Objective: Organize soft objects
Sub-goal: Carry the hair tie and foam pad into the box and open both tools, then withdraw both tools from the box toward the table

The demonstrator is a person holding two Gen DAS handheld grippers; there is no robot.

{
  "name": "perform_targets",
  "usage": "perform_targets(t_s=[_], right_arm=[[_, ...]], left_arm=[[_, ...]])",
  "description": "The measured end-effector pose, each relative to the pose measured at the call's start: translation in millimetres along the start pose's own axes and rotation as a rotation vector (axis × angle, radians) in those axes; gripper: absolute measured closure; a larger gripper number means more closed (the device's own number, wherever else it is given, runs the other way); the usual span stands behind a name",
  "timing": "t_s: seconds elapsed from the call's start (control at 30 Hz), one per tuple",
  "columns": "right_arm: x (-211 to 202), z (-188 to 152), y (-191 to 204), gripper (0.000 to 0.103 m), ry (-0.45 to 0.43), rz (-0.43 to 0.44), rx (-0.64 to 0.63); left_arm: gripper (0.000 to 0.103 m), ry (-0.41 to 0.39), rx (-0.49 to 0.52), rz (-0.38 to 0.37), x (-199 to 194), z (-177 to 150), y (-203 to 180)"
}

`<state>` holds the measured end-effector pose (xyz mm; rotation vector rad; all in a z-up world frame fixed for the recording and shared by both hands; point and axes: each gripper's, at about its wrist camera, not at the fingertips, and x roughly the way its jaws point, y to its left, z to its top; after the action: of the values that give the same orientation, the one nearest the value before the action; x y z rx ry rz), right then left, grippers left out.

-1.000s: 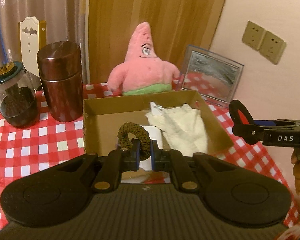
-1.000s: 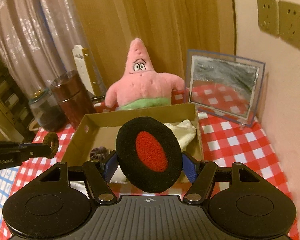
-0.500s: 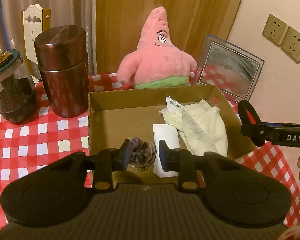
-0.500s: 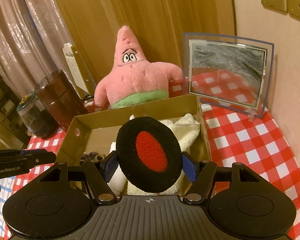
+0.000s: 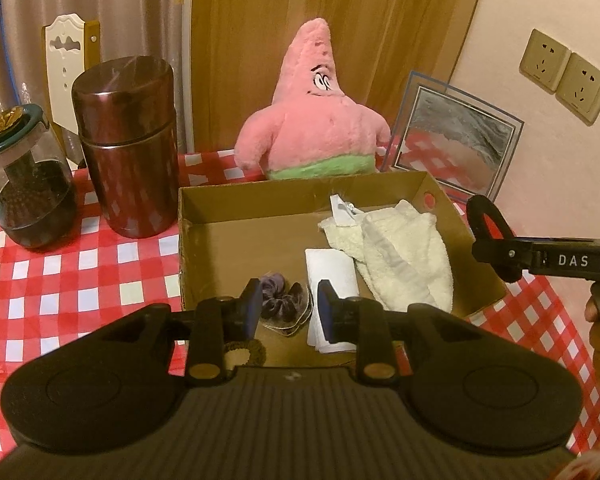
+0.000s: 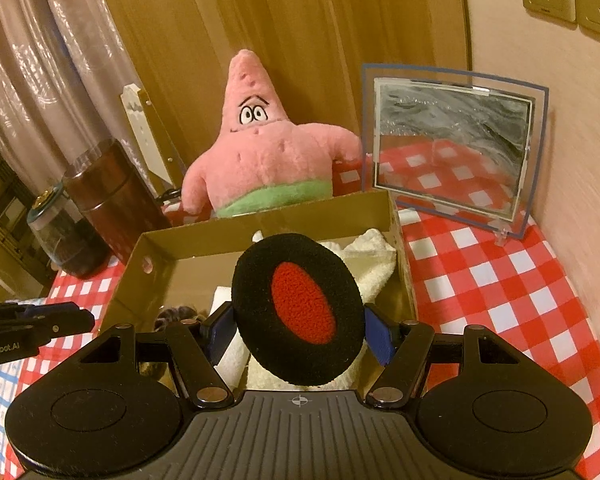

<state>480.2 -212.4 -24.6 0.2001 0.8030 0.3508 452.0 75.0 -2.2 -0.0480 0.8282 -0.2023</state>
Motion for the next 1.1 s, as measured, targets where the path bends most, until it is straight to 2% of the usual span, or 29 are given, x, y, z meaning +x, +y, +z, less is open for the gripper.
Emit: perform_targets(t_s=[0.03, 0.13, 0.23, 0.53, 0.87, 0.97, 1.03, 1.1], right_arm=[[1.2, 0.4, -0.2, 0.035, -0.004, 0.002, 0.004], [4.2, 1.4, -1.5, 0.024, -0.018, 0.038, 0.018], [1.6, 1.5, -2.7, 0.023, -0.038, 0.036, 0.025], [-20.2, -6.9, -5.6, 0.024, -0.028, 0.008, 0.038], [-90.5, -27.0, 13.9, 0.023, -0.052, 0.017, 0.042], [-120.8, -36.4, 23.8, 0.023, -0.074, 0.043, 0.05], [-143.2, -45.3, 30.2, 0.023, -0.094, 0.063, 0.056], [-162.9, -54.4, 37.1, 0.023, -0.108, 0.072, 0.054]], left_arm=[[0.077, 0.0, -0.002, 0.0, -0.1, -0.5, 0.2], [0.076, -0.002, -0.007, 0.001, -1.2, -1.6, 1.2], [0.072, -0.006, -0.01, 0.003, -3.9, -2.8, 3.0], [0.069, -0.03, -0.017, 0.0, -32.5, -9.4, 1.6], [0.062, -0.099, -0.039, 0.006, -111.4, -34.3, -18.1], [0.056, -0.122, -0.046, 0.008, -140.1, -45.6, -28.3], [0.049, -0.132, -0.048, 0.016, -157.3, -53.2, -34.8], [0.047, -0.143, -0.042, 0.02, -175.7, -62.9, -43.7]])
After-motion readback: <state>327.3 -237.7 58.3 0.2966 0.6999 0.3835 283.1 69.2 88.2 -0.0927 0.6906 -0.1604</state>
